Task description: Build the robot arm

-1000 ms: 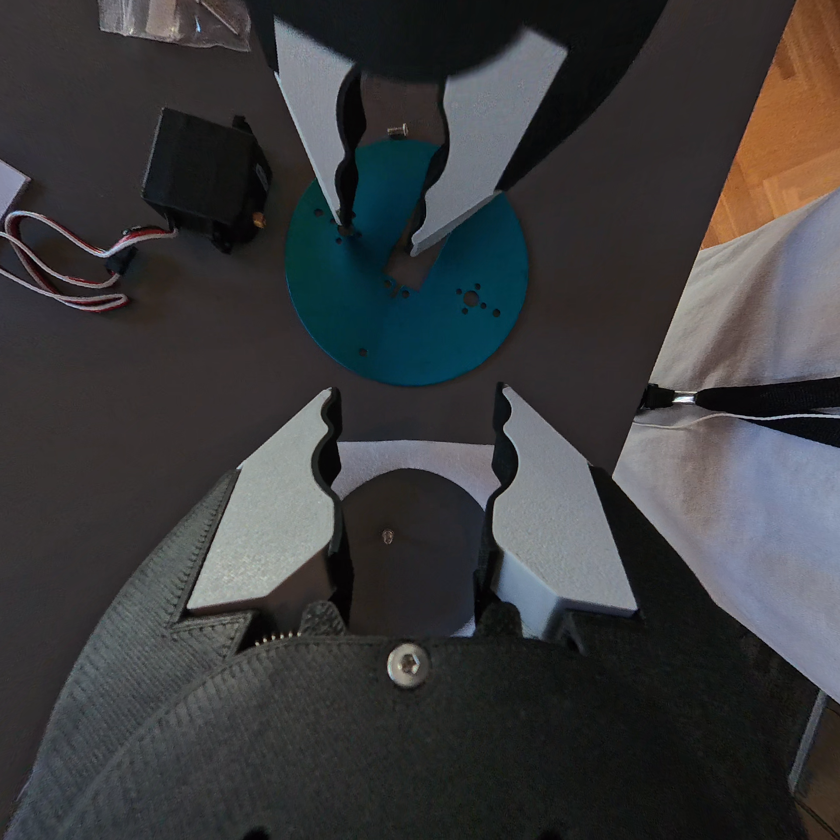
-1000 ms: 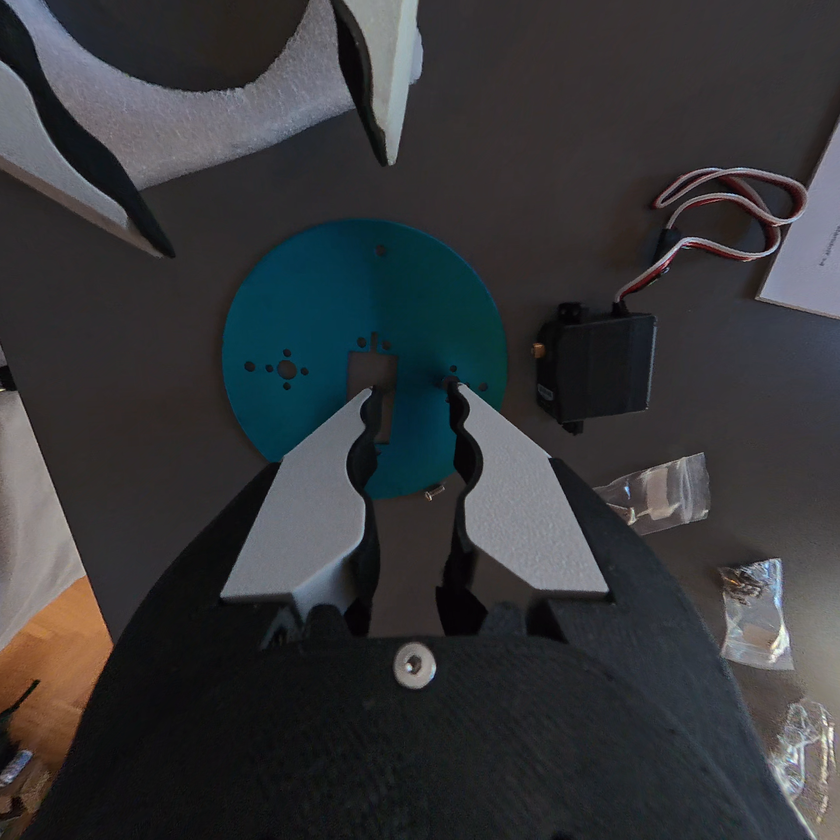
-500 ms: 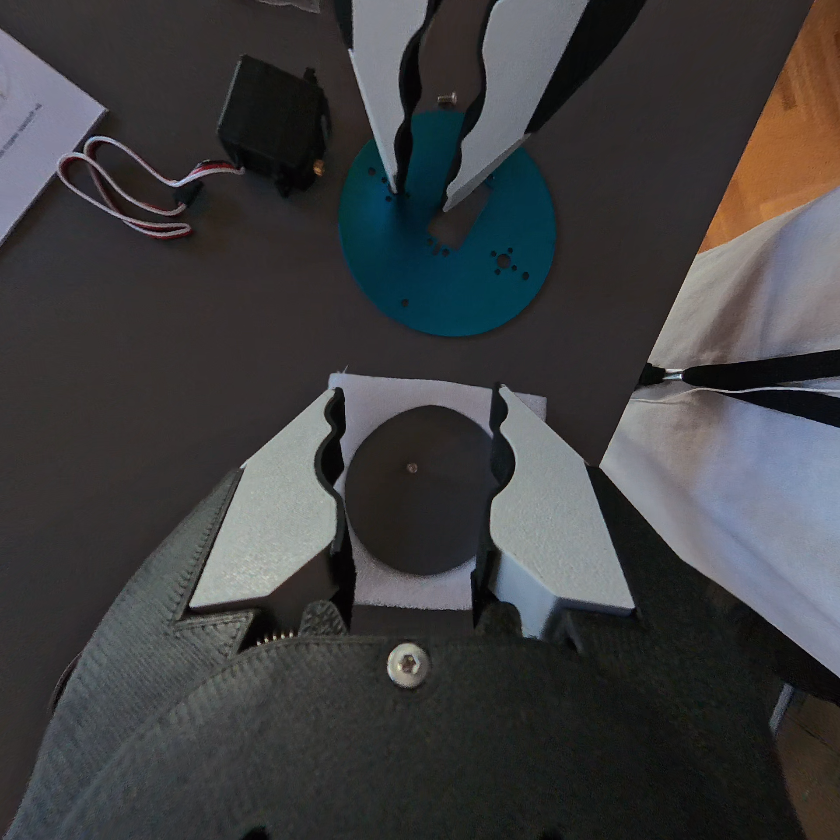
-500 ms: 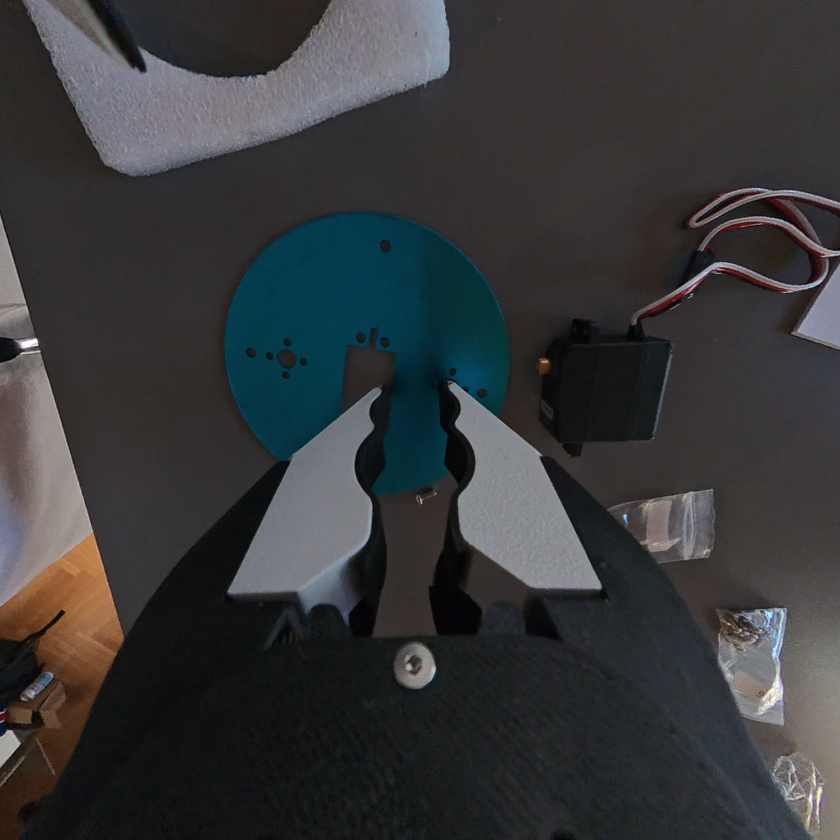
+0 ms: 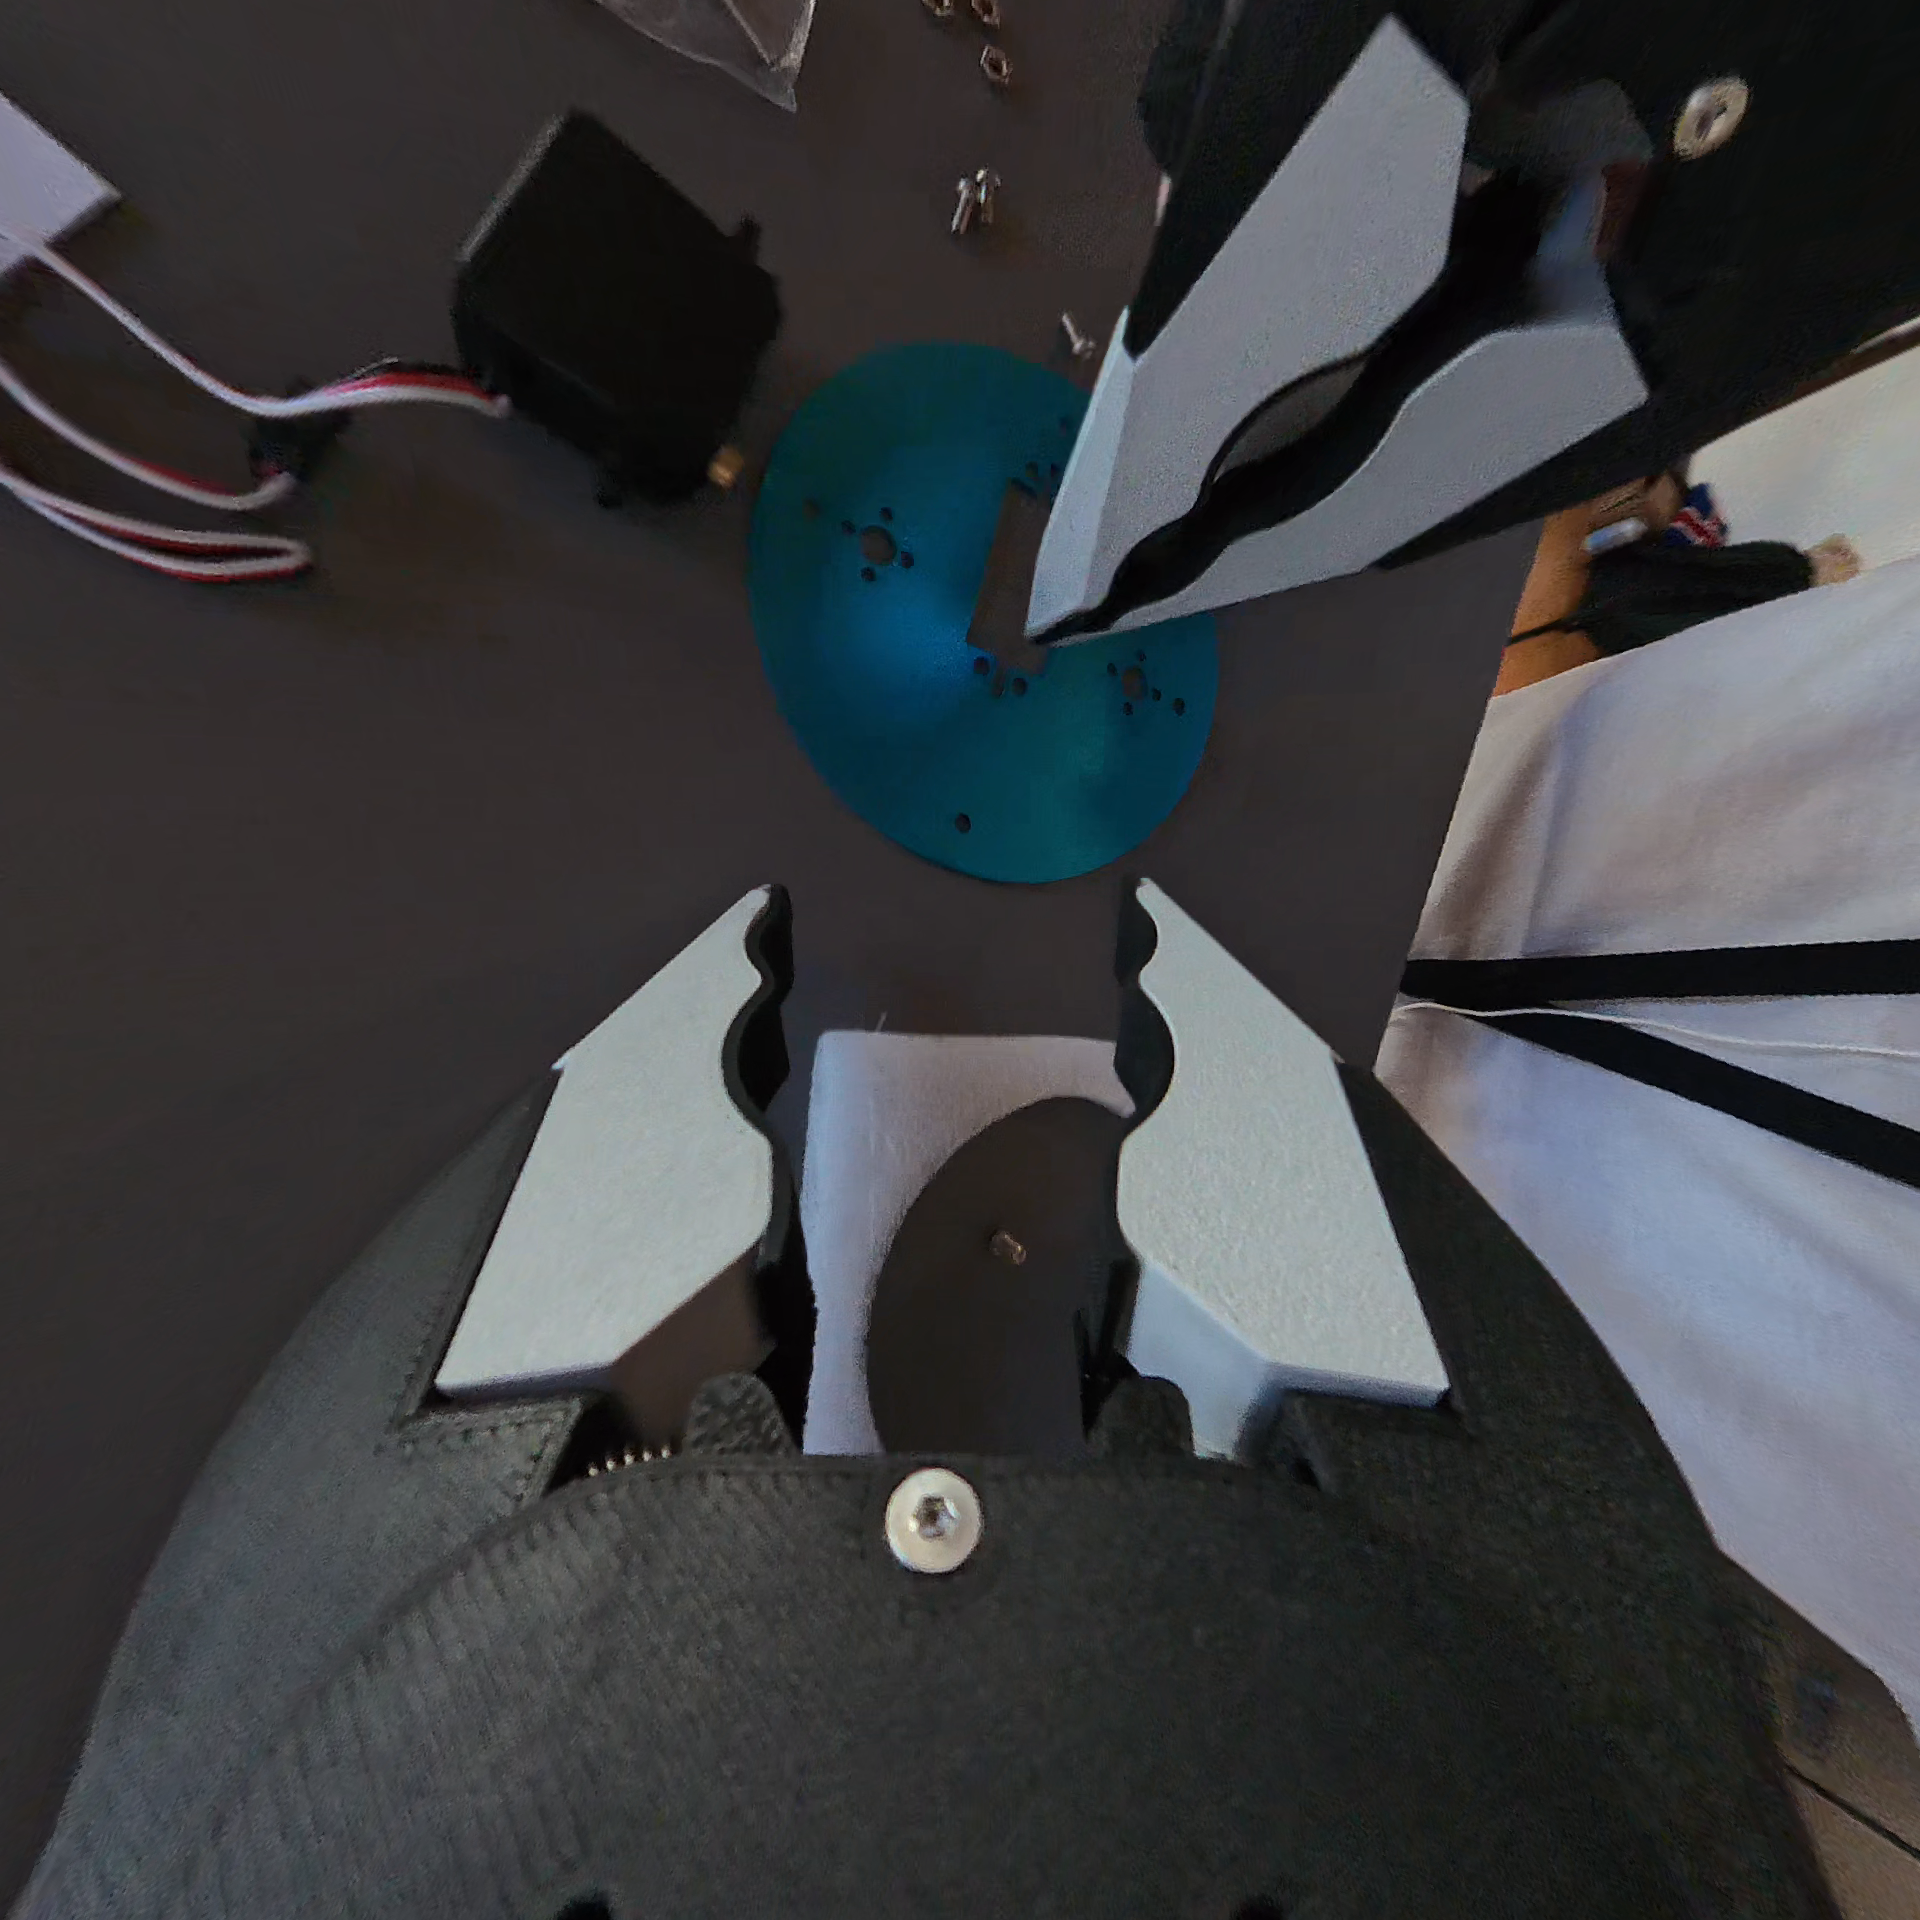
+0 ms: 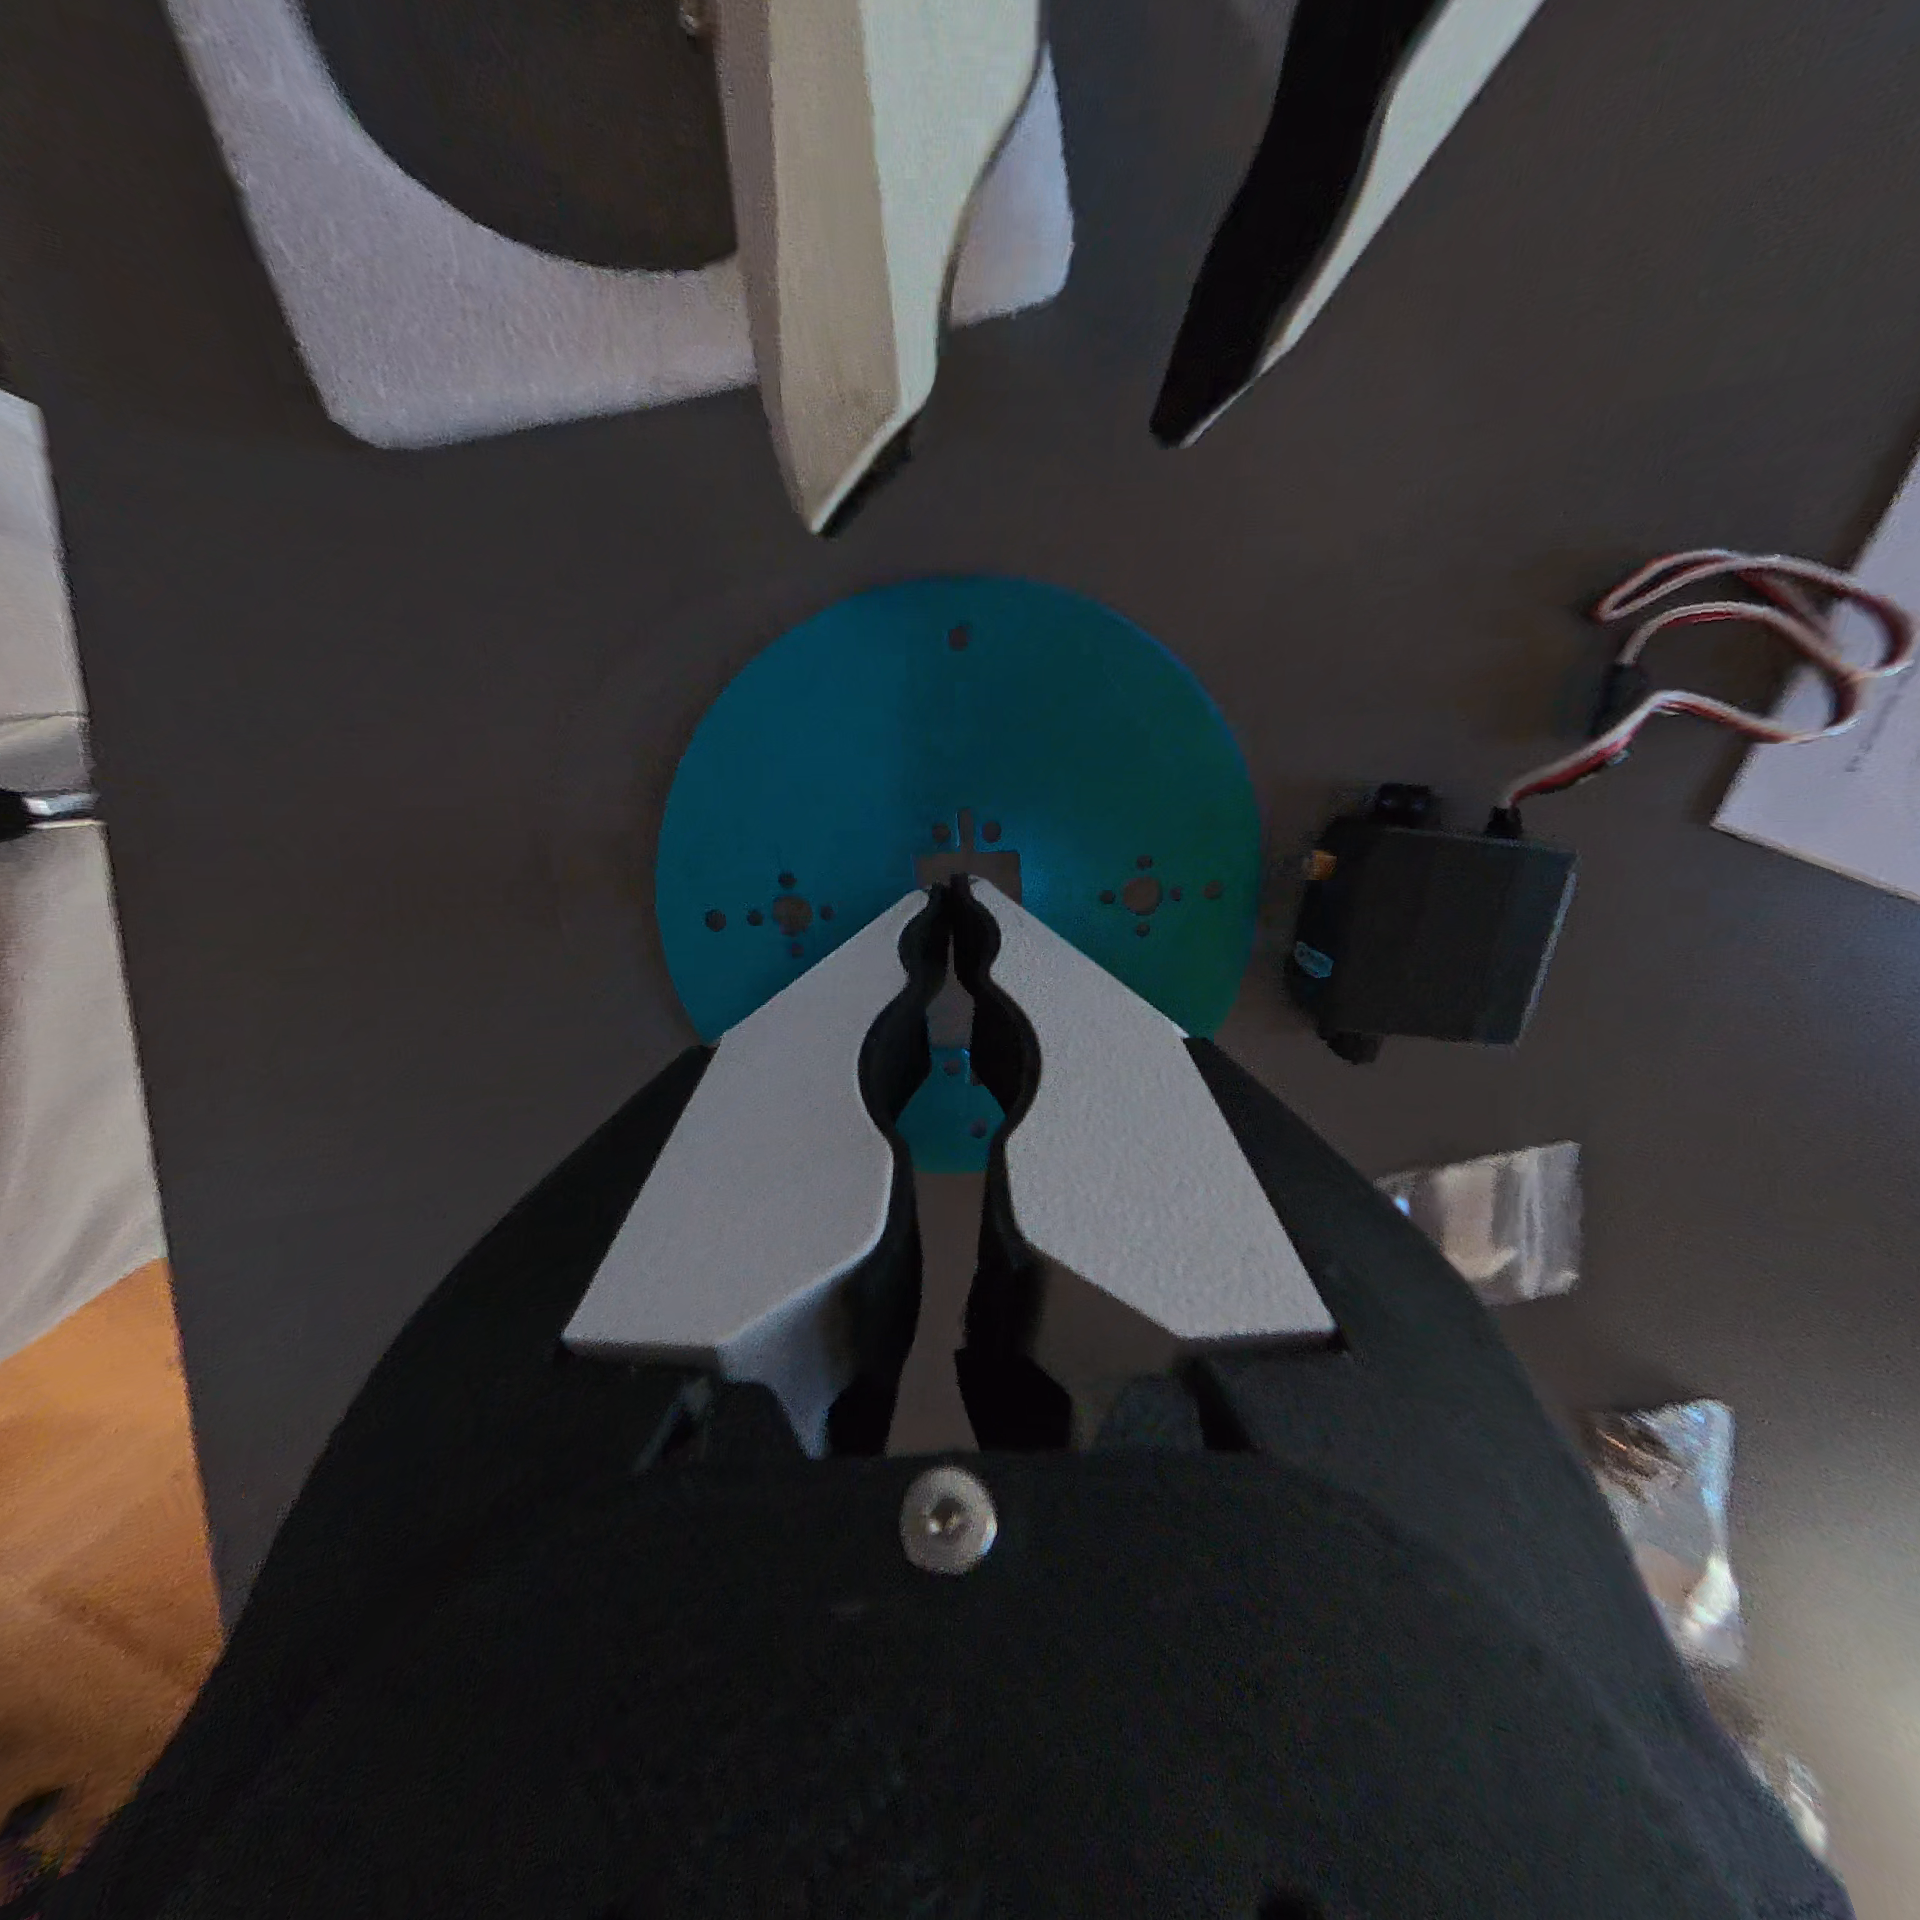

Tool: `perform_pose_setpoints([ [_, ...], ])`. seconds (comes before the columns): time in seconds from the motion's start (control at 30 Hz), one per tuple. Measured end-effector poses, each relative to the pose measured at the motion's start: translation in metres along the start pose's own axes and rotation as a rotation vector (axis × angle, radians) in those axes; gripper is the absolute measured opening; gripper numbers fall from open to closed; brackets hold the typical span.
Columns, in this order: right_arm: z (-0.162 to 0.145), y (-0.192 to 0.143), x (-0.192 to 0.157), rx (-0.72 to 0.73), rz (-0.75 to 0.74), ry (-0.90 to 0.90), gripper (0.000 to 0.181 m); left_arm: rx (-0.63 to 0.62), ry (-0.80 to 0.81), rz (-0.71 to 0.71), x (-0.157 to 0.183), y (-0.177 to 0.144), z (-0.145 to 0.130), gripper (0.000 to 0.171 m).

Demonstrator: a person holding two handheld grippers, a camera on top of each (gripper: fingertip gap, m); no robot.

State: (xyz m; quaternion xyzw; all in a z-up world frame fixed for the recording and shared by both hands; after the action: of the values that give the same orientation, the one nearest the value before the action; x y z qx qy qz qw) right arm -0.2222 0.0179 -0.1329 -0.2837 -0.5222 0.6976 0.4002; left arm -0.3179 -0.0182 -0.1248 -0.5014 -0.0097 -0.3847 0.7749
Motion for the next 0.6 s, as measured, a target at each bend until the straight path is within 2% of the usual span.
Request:
perform_pose_setpoints([
  [0.1,-0.006,-0.001,0.003,-0.049,-0.059,-0.025,0.000,-0.013,-0.010,-0.016,-0.005,0.004,0.005,0.064],
  [0.17,-0.010,-0.005,0.003,-0.007,-0.036,0.021,0.001,-0.019,0.003,-0.011,-0.006,0.004,0.007,0.064],
  [0.23,-0.015,-0.012,-0.004,0.083,0.052,0.104,0.027,-0.012,0.039,-0.008,-0.001,0.003,0.008,0.064],
  [0.3,-0.011,-0.017,-0.026,0.278,0.212,0.127,0.052,-0.022,0.098,0.011,0.008,0.004,0.005,0.064],
  [0.33,-0.010,-0.017,-0.033,0.341,0.235,0.106,0.054,-0.023,0.127,0.023,0.013,0.005,0.004,0.063],
  [0.4,-0.019,-0.006,-0.032,0.312,0.126,0.065,0.064,-0.015,0.177,0.056,0.020,0.006,0.004,0.059],
  [0.47,-0.026,0.003,-0.028,0.256,0.048,0.015,0.067,-0.032,0.264,0.090,0.028,0.008,0.002,0.062],
  [0.6,-0.028,0.003,-0.024,0.281,0.089,0.041,0.058,-0.073,0.498,0.223,0.044,0.017,0.001,0.068],
])
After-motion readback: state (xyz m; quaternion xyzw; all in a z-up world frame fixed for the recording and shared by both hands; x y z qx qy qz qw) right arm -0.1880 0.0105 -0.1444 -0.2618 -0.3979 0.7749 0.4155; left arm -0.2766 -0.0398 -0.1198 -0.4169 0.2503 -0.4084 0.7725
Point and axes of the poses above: each gripper's, where its closed fingertips meet, y out along the fingers, z out of its top, x = y × z across the jaws, the point moved 5 cm from there along -y, back along the fingers, and after that the axes turned 3 degrees about z, right-handed, at the moved point
